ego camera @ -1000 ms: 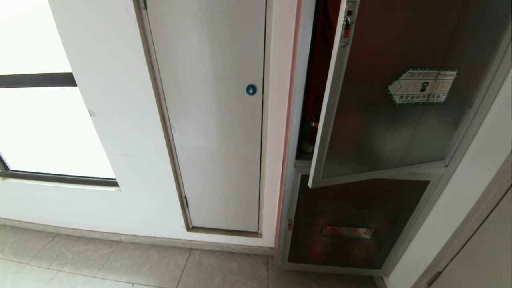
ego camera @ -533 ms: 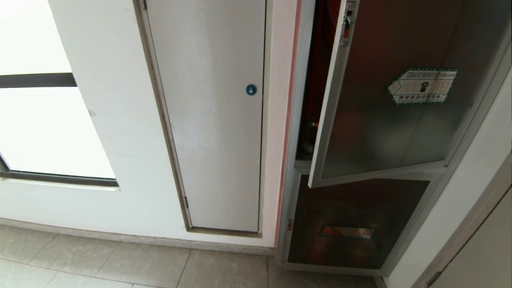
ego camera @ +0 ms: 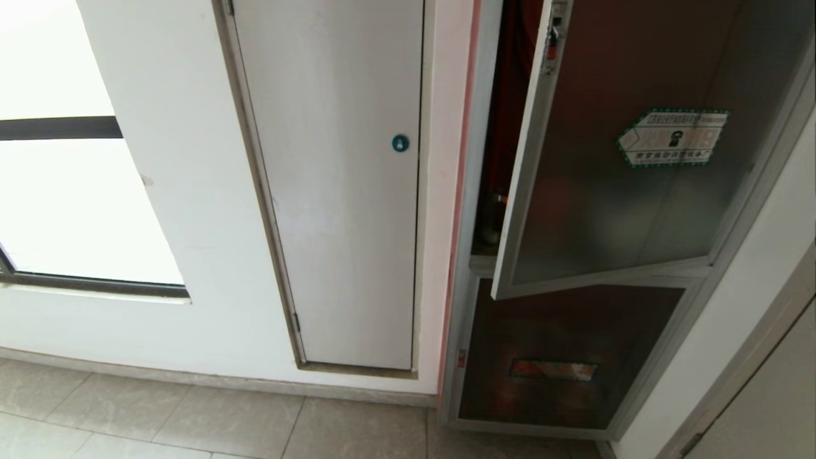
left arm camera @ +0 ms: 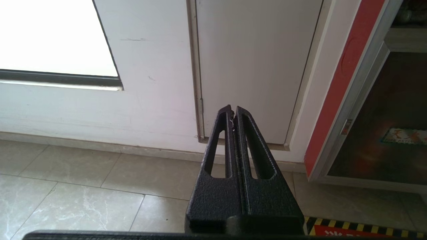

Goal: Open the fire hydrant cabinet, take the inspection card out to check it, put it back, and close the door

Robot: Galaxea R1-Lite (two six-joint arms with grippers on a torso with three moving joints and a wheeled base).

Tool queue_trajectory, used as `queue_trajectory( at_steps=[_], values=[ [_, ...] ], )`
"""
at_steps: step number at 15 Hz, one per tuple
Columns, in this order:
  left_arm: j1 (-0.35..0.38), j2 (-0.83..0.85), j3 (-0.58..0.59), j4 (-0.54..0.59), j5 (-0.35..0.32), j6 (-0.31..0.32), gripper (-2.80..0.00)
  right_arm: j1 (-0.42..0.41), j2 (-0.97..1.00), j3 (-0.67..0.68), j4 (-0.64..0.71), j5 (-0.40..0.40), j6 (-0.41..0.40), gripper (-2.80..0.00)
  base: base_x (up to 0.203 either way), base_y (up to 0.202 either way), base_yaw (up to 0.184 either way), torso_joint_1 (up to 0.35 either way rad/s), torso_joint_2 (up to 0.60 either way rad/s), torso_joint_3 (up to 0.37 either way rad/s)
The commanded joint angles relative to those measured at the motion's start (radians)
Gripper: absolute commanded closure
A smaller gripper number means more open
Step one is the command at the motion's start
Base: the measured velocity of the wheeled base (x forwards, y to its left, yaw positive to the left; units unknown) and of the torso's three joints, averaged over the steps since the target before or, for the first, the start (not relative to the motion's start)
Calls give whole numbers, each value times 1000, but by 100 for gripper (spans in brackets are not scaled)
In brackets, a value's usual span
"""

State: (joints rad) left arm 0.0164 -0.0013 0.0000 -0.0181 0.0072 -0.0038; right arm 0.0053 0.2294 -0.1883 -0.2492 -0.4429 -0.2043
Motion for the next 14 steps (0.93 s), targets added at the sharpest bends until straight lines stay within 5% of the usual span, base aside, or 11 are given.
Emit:
queue_trajectory(
  at_steps=[1,5,10,14],
  values=[
    [0,1,6,0,0,-1,0,1,-99,34,51,111,42,0,0,0,0,0,0,0],
    [0,1,6,0,0,-1,0,1,-222,118,159,298,89,0,0,0,0,0,0,0],
    [0,1,6,0,0,-1,0,1,-231,185,187,430,129,0,0,0,0,0,0,0],
    [0,1,6,0,0,-1,0,1,-231,185,257,446,174,0,0,0,0,0,0,0]
  ],
)
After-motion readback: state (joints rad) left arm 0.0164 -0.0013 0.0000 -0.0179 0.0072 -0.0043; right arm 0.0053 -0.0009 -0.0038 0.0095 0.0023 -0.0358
